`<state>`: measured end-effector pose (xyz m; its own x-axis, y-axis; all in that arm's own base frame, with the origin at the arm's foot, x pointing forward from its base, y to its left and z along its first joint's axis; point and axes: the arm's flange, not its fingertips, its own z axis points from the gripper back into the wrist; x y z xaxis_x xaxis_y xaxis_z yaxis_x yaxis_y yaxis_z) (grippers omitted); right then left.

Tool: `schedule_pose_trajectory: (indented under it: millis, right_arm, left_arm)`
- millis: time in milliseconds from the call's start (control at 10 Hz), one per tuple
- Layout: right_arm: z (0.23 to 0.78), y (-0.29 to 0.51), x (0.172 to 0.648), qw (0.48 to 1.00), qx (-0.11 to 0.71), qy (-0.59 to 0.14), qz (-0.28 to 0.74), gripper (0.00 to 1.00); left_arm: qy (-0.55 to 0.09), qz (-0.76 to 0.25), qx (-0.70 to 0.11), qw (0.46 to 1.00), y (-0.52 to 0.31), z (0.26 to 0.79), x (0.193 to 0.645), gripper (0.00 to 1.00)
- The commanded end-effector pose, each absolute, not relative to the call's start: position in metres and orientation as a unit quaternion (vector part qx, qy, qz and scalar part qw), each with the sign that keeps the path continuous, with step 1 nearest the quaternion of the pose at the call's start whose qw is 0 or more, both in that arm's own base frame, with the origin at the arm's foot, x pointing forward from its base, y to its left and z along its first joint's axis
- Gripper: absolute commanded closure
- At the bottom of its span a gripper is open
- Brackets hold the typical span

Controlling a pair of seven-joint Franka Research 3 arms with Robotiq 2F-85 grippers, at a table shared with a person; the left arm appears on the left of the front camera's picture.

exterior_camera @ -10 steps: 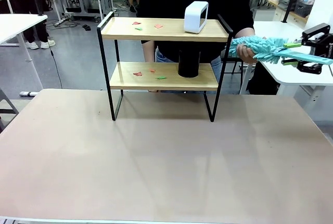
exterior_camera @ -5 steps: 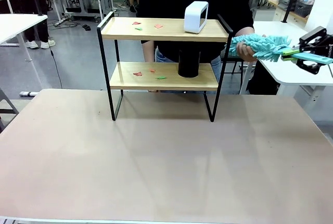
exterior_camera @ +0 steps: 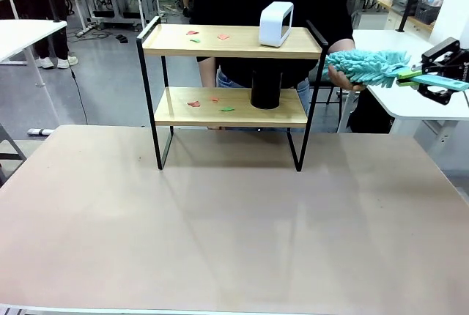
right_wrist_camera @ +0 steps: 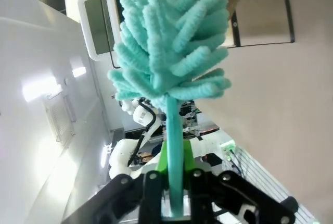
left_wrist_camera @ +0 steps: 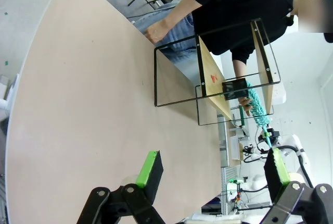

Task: Clean the shelf.
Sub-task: Pick up the Duster from the human.

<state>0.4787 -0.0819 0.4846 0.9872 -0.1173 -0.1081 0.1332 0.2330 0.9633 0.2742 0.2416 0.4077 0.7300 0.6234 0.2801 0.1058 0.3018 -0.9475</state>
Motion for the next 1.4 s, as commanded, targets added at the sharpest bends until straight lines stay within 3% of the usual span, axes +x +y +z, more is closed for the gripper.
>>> schedule_pose_trajectory:
  millis: [0,300,600,1000,1100,1200,1300]
  right_arm:
    - [0.504,-0.083,0.44,0.831,0.553,-0.043,-0.037,1.0]
    - [0.521,-0.109,0.337,0.894,0.42,-0.145,0.063,1.0]
    - [0.511,-0.14,0.27,0.892,0.391,-0.159,0.164,1.0]
    - [0.495,-0.126,0.259,0.883,0.343,-0.089,0.308,1.0]
    - [0.496,-0.124,0.264,0.879,0.352,-0.102,0.306,1.0]
    - [0.491,-0.123,0.271,0.877,0.36,-0.136,0.286,0.91]
    - [0.493,-0.119,0.259,0.888,0.35,-0.095,0.281,0.91]
  left_arm:
    - [-0.325,0.174,-0.57,0.734,0.24,0.41,0.274,0.0]
    - [-0.325,0.174,-0.57,0.734,0.24,0.41,0.274,0.0]
    - [-0.325,0.174,-0.57,0.734,0.24,0.41,0.274,0.0]
    - [-0.325,0.174,-0.57,0.734,0.24,0.41,0.274,0.0]
    - [-0.325,0.174,-0.57,0.734,0.24,0.41,0.274,0.0]
    - [-0.325,0.174,-0.57,0.734,0.24,0.41,0.274,0.0]
    - [-0.325,0.174,-0.57,0.734,0.24,0.41,0.274,0.0]
